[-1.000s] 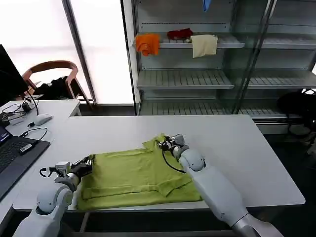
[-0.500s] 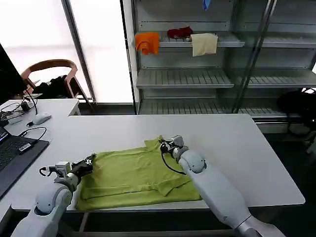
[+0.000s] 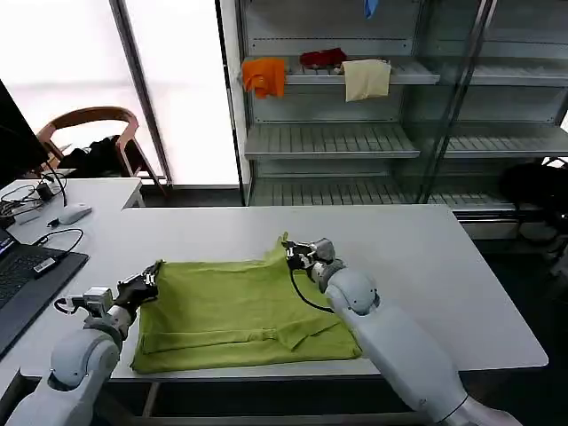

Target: Fold and organize the clothes.

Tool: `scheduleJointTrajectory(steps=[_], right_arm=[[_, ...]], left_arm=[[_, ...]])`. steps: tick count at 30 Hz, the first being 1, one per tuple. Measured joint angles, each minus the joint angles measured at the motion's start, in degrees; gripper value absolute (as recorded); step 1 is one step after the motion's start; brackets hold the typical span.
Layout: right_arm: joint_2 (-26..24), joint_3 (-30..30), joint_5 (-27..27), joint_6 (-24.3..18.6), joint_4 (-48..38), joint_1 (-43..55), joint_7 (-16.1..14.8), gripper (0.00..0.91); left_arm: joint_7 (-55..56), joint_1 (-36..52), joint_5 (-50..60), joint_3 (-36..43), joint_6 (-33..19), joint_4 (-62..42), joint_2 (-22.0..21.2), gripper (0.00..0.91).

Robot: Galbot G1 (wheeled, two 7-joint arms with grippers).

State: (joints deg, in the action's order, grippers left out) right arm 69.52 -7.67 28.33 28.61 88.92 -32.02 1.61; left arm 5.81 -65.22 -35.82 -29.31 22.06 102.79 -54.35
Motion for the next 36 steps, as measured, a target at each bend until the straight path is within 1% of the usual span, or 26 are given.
scheduleJointTrajectory(steps=[1, 7, 16, 17, 26, 27, 29, 36], right_arm=[[-0.48, 0.17, 0.35, -0.06, 0.95, -0.54, 0.25, 0.000], [-3.97, 1.80, 2.38, -0.44, 7.38, -4.79, 1.61, 0.000], [-8.38, 4.47, 3.70, -0.83, 16.55, -11.80, 3.11, 0.000], [-8.78, 4.77, 3.78, -0.86, 17.45, -12.59, 3.24, 0.000], [-12.42, 7.61, 4.05, -1.19, 24.78, -20.35, 3.54, 0.000], [-12.78, 7.88, 4.04, -1.25, 25.44, -21.17, 3.58, 0.000], [-13.50, 8.47, 3.95, -1.33, 26.90, -22.95, 3.71, 0.000], [-15.00, 9.64, 3.95, -1.39, 30.03, -27.52, 4.04, 0.000]], left_arm=[[0.16, -0.41, 0.07, -0.17, -0.22, 0.50, 0.14, 0.000], [1.61, -3.98, 1.34, -1.33, -0.55, 4.13, 0.48, 0.010], [4.40, -11.24, 4.91, -3.19, 0.89, 10.57, -0.31, 0.000], [4.81, -12.05, 5.28, -3.43, 1.03, 11.27, -0.50, 0.010], [6.25, -19.12, 9.34, -4.69, 1.47, 17.32, -1.88, 0.000], [6.26, -19.71, 9.86, -4.69, 1.47, 17.75, -2.02, 0.010], [6.45, -20.82, 10.88, -4.63, 1.46, 18.43, -2.26, 0.000], [7.25, -23.45, 13.59, -4.53, 1.43, 19.94, -2.93, 0.010]])
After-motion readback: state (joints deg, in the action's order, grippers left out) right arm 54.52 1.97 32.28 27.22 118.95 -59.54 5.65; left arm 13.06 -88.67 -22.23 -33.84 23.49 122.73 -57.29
